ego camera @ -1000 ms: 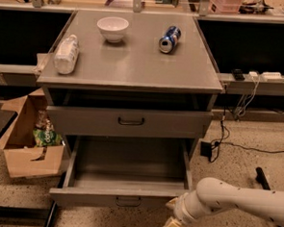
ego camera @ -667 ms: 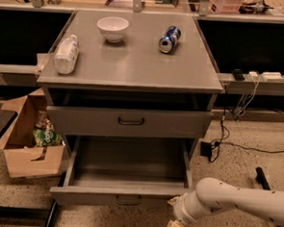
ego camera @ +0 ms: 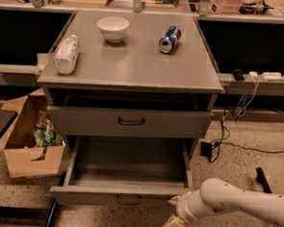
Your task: Close middle drawer
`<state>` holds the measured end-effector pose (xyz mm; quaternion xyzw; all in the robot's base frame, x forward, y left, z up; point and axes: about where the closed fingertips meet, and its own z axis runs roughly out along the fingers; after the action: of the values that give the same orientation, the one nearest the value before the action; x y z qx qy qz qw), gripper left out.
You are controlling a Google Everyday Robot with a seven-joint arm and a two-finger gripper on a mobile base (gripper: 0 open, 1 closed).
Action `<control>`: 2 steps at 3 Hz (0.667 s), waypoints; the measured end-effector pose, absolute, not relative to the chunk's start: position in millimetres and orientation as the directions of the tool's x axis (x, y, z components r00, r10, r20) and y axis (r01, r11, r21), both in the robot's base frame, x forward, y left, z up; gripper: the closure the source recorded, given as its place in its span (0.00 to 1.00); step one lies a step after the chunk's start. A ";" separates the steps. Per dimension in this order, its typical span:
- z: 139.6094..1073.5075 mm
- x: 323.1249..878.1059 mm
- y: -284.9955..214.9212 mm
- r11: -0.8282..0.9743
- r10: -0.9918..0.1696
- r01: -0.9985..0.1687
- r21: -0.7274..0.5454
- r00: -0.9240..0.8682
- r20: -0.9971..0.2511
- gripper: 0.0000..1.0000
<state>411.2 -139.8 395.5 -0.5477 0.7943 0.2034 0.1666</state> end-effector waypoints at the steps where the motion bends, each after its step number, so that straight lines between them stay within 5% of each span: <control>1: 395.4 445.3 -156.3 0.316 -0.831 -0.948 0.039 -0.297 -0.471 0.49; 2: 395.2 460.2 -163.3 0.331 -0.839 -0.944 0.001 -0.295 -0.457 0.80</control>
Offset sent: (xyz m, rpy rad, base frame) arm 0.1151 -0.0511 -0.0044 -0.2167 -0.1550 -0.1136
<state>460.2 -163.3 395.2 -0.5621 0.7930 0.1364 0.1914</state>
